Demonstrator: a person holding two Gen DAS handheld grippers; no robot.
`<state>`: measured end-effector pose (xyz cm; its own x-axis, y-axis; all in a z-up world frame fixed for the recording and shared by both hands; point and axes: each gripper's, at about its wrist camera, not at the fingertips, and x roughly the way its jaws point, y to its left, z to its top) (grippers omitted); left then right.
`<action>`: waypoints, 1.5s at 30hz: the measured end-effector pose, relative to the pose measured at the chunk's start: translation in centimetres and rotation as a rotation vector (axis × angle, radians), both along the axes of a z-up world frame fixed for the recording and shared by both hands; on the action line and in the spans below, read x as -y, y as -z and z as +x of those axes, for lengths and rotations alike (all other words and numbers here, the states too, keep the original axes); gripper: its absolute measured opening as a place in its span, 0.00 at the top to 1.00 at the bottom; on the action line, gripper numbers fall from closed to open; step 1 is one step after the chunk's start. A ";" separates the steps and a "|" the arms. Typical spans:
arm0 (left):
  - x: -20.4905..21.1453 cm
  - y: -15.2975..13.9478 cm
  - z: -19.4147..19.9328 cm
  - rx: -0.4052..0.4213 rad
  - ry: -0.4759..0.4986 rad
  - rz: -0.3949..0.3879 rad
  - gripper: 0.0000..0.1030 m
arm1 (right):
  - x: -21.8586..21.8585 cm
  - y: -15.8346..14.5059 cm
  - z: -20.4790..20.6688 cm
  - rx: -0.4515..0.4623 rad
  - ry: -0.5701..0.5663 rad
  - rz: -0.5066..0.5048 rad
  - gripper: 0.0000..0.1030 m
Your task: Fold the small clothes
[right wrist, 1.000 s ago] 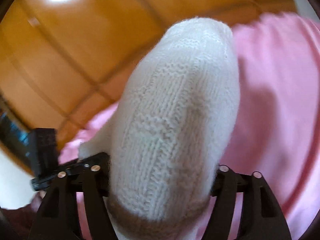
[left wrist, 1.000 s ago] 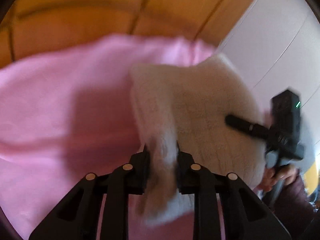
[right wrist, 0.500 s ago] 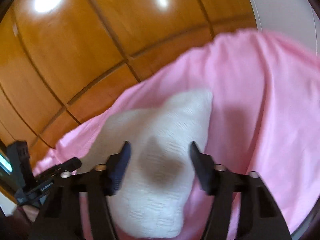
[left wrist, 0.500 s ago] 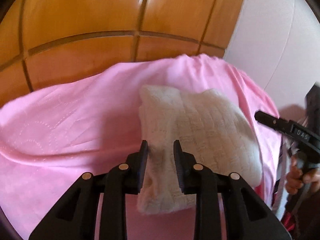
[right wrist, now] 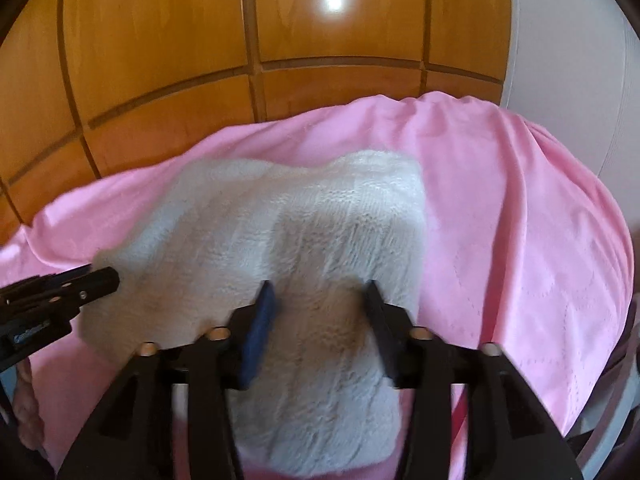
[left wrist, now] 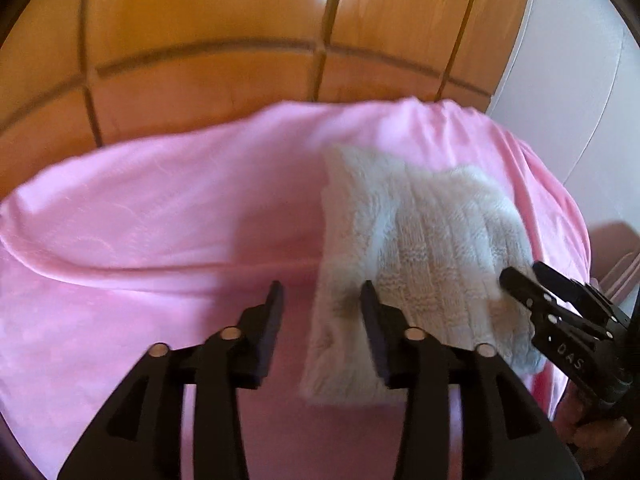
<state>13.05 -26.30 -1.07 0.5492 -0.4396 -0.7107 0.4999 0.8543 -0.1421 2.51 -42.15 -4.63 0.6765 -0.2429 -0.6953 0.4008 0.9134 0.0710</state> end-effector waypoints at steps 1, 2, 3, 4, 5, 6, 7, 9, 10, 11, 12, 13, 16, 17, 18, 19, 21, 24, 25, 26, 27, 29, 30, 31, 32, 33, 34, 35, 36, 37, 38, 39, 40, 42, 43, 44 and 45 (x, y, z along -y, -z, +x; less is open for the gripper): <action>-0.6 -0.5 -0.5 0.019 -0.009 -0.005 0.54 | -0.5 -0.4 -0.3 0.004 0.007 0.004 0.38; -1.2 -0.9 -1.1 0.025 -0.014 -0.009 0.53 | -1.1 -0.9 -0.5 0.006 0.011 0.001 0.38; -1.6 -1.3 -1.5 0.036 -0.026 -0.008 0.51 | -1.6 -1.3 -0.7 0.008 0.017 -0.004 0.38; -2.1 -1.7 -2.0 0.051 -0.037 -0.006 0.51 | -2.1 -1.6 -0.9 0.009 0.030 -0.010 0.38; -2.3 -2.0 -2.2 0.060 -0.044 -0.007 0.50 | -2.5 -1.9 -1.1 0.011 0.048 -0.009 0.37; -2.6 -2.2 -2.4 0.066 -0.052 -0.009 0.47 | -2.8 -2.2 -1.3 0.018 0.058 -0.002 0.37; -3.2 -2.5 -2.8 0.068 -0.060 -0.012 0.44 | -3.1 -2.5 -1.5 0.022 0.067 -0.003 0.32; -4.3 -3.0 -3.6 0.076 -0.076 -0.018 0.41 | -3.9 -3.0 -2.1 0.029 0.107 -0.028 0.25; -4.7 -3.2 -3.9 0.082 -0.081 -0.022 0.39 | -4.2 -3.2 -2.4 0.033 0.114 -0.028 0.25; -5.1 -3.4 -4.2 0.087 -0.086 -0.023 0.38 | -4.6 -3.3 -2.6 0.035 0.116 -0.027 0.25; -5.4 -3.5 -4.5 0.093 -0.095 -0.020 0.36 | -4.9 -3.5 -2.6 0.033 0.119 -0.031 0.25; -5.6 -3.7 -4.7 0.096 -0.100 -0.020 0.35 | -5.3 -3.6 -2.8 0.028 0.128 -0.042 0.22; -6.7 -4.1 -5.7 0.109 -0.115 -0.027 0.30 | -6.3 -3.8 -3.5 0.026 0.128 -0.059 0.17; -6.9 -4.1 -5.9 0.111 -0.118 -0.027 0.30 | -6.5 -3.9 -3.6 0.022 0.134 -0.062 0.17; -7.1 -4.2 -6.2 0.113 -0.120 -0.026 0.29 | -6.7 -3.9 -3.8 0.020 0.138 -0.059 0.17; -7.3 -4.2 -6.5 0.118 -0.124 -0.021 0.26 | -7.0 -3.9 -4.1 0.020 0.145 -0.052 0.17; -7.7 -4.3 -7.0 0.127 -0.128 -0.013 0.25 | -7.2 -3.9 -4.5 0.021 0.156 -0.053 0.17; -8.0 -4.3 -7.6 0.130 -0.141 -0.001 0.22 | -7.7 -4.0 -5.0 0.024 0.161 -0.057 0.13; -8.2 -4.3 -7.8 0.127 -0.145 0.000 0.22 | -7.9 -4.1 -5.2 0.025 0.157 -0.059 0.13; -8.3 -4.2 -7.9 0.125 -0.151 0.000 0.22 | -8.1 -4.1 -5.3 0.026 0.156 -0.063 0.13; -8.4 -4.2 -7.9 0.125 -0.155 0.000 0.20 | -8.2 -4.2 -5.4 0.029 0.156 -0.069 0.13; -8.7 -4.2 -8.2 0.124 -0.167 -0.001 0.18 | -8.5 -4.3 -5.6 0.029 0.162 -0.086 0.09; -8.8 -4.1 -8.3 0.123 -0.169 0.000 0.16 | -8.7 -4.3 -5.7 0.027 0.166 -0.092 0.09; -8.8 -4.0 -8.4 0.126 -0.172 0.007 0.13 | -8.8 -4.2 -5.8 0.027 0.170 -0.093 0.09; -8.9 -3.9 -8.4 0.130 -0.176 0.015 0.12 | -9.0 -4.2 -6.0 0.026 0.174 -0.094 0.08; -9.0 -3.8 -8.6 0.133 -0.181 0.019 0.10 | -9.1 -4.0 -6.0 0.017 0.178 -0.099 0.08; -9.1 -3.7 -8.7 0.132 -0.184 0.022 0.09 | -9.2 -3.8 -6.0 0.011 0.179 -0.101 0.07; -9.2 -3.5 -8.7 0.127 -0.187 0.025 0.09 | -9.3 -3.7 -6.0 0.007 0.180 -0.100 0.07; -9.4 -3.3 -8.8 0.124 -0.192 0.026 0.08 | -9.5 -3.7 -6.0 0.006 0.179 -0.101 0.07; -9.7 -3.1 -8.9 0.123 -0.199 0.025 0.07 | -9.7 -3.7 -6.1 0.008 0.180 -0.107 0.07; -9.8 -3.0 -8.9 0.123 -0.205 0.024 0.06 | -9.7 -3.8 -6.1 0.009 0.187 -0.111 0.07; -9.9 -2.9 -9.0 0.123 -0.210 0.025 0.04 | -9.7 -3.9 -6.1 0.013 0.192 -0.112 0.05; -10.0 -2.8 -9.1 0.126 -0.217 0.027 0.03 | -9.8 -4.0 -6.2 0.024 0.200 -0.115 0.04; -10.1 -2.8 -9.3 0.136 -0.218 0.028 0.03 | -10.0 -4.1 -6.4 0.036 0.202 -0.125 0.04; -10.0 -2.8 -9.4 0.144 -0.218 0.031 0.03 | -10.0 -4.2 -6.4 0.039 0.204 -0.125 0.04; -9.9 -2.8 -9.5 0.144 -0.217 0.037 0.03 | -9.9 -4.1 -6.4 0.039 0.206 -0.123 0.04; -9.8 -2.6 -9.4 0.139 -0.216 0.047 0.03 | -9.8 -4.0 -6.4 0.036 0.207 -0.119 0.04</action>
